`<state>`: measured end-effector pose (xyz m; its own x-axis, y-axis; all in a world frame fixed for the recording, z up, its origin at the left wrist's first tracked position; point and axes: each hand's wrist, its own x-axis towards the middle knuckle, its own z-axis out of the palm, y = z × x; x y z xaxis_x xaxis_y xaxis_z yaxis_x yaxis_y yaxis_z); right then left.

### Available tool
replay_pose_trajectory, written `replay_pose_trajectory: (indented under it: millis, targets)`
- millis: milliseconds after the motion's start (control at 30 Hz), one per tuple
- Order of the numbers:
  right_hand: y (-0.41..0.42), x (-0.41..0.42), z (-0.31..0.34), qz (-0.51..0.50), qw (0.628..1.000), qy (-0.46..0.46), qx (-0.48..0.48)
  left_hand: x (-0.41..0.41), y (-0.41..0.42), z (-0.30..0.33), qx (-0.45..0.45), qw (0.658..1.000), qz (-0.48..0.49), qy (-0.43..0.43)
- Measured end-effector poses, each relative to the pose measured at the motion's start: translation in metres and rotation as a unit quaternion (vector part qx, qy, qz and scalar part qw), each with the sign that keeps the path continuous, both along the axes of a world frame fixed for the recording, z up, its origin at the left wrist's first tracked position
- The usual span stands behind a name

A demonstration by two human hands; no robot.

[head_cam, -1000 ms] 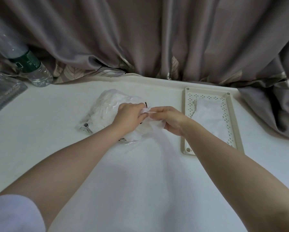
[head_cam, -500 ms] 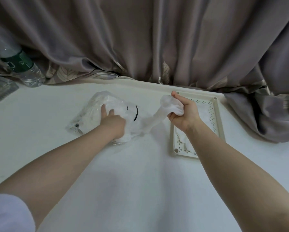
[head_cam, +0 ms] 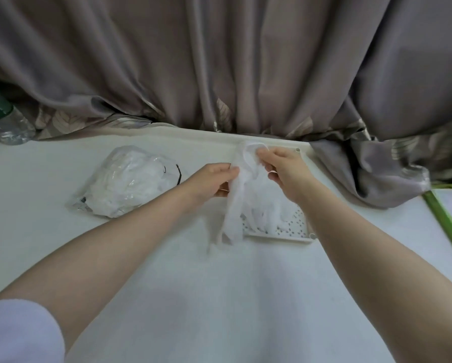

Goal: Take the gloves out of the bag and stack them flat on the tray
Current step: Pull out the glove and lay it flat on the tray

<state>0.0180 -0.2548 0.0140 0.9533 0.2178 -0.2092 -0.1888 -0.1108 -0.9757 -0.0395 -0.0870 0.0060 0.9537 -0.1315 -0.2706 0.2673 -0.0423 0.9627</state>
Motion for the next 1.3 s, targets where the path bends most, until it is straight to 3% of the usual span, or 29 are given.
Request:
replay_pose_trajectory:
  millis: [67,233,333,400,467,533,633,767,900,967,1100,1233,1300]
  targets:
    - [-0.012,0.004,-0.003,-0.030,0.999,0.003,-0.022,0.001,-0.004,0.000,0.013,1.000,-0.010,0.001]
    - [-0.029,0.003,0.005,-0.035,0.980,0.138,0.142,0.007,-0.018,-0.003,0.048,0.999,0.006,-0.004]
    - [-0.041,0.000,0.016,-0.023,0.950,0.172,0.259,0.011,-0.029,0.001,0.001,0.999,0.046,0.013]
    - [-0.048,-0.001,0.022,-0.016,0.939,0.177,0.295,0.012,-0.040,0.003,0.039,0.996,0.082,-0.022]
    - [-0.054,-0.004,0.024,0.003,0.935,0.172,0.310,0.011,-0.050,0.007,0.015,0.993,0.106,-0.059]
    - [-0.057,-0.005,0.023,0.030,0.940,0.162,0.298,0.008,-0.060,0.012,-0.062,0.995,0.051,-0.066]
    - [-0.061,-0.004,0.024,0.083,0.945,0.155,0.276,0.004,-0.073,0.016,-0.064,0.995,-0.029,-0.065]
    - [-0.069,-0.001,0.023,0.141,0.974,0.088,0.154,0.009,-0.082,0.011,-0.038,0.996,0.034,-0.067]
    - [-0.074,0.009,0.010,0.042,0.991,-0.009,0.124,0.017,-0.077,0.012,-0.140,0.989,0.049,0.006]
    - [-0.076,0.013,0.001,0.058,0.994,0.011,0.095,0.019,-0.076,0.014,-0.158,0.986,0.028,0.045]
    - [-0.073,0.012,-0.014,0.194,0.975,0.105,0.039,0.031,-0.071,0.008,-0.140,0.985,0.015,0.095]
    - [-0.064,0.020,-0.031,0.101,0.979,0.164,0.060,0.044,-0.065,-0.009,-0.072,0.988,0.061,0.125]
    - [-0.061,0.029,-0.040,0.063,0.979,0.180,0.073,0.049,-0.059,-0.021,-0.062,0.986,0.039,0.151]
